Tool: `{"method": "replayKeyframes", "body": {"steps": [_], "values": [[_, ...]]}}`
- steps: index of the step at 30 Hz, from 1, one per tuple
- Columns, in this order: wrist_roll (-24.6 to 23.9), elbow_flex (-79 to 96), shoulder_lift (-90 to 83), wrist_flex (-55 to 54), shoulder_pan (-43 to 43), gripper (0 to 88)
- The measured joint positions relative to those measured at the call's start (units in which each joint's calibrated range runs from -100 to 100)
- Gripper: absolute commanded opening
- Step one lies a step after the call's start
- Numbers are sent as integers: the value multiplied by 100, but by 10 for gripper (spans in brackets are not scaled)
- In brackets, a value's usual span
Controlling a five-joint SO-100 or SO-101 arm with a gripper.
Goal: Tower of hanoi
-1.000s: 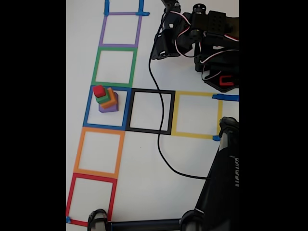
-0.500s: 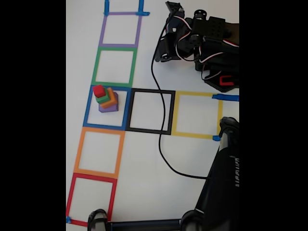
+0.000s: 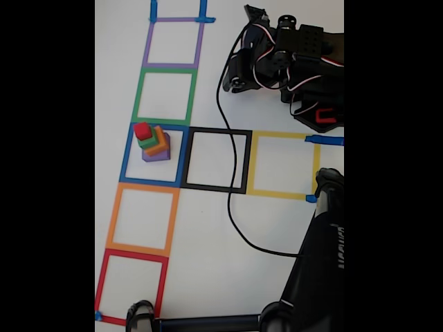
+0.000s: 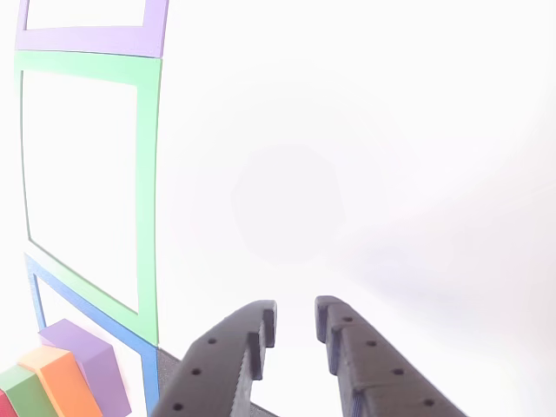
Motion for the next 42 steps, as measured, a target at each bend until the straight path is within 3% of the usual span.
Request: {"method": "replayKeyframes", "body": {"steps": [16, 42], "values": [[-1942, 0, 0, 121, 0, 9], [-1978, 0, 0, 129, 23, 20]]}}
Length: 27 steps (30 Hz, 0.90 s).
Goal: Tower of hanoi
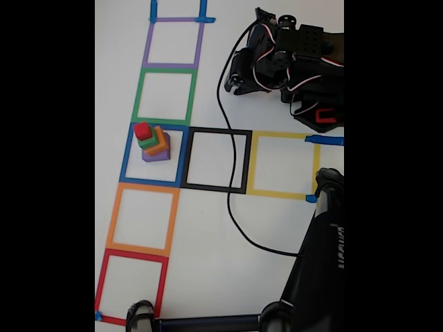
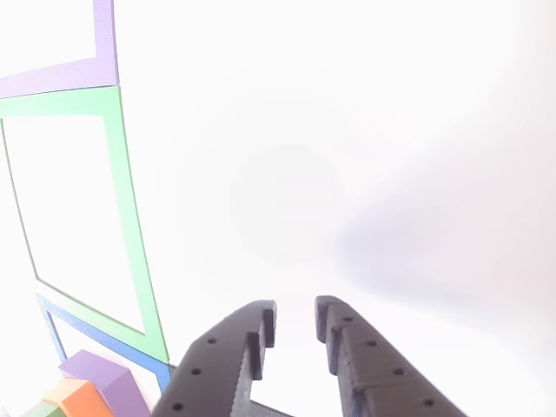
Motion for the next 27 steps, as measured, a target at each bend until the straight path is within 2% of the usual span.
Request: {"method": "replayKeyframes", "body": {"steps": [27], "values": [[0, 0, 0, 0, 0, 20]]}}
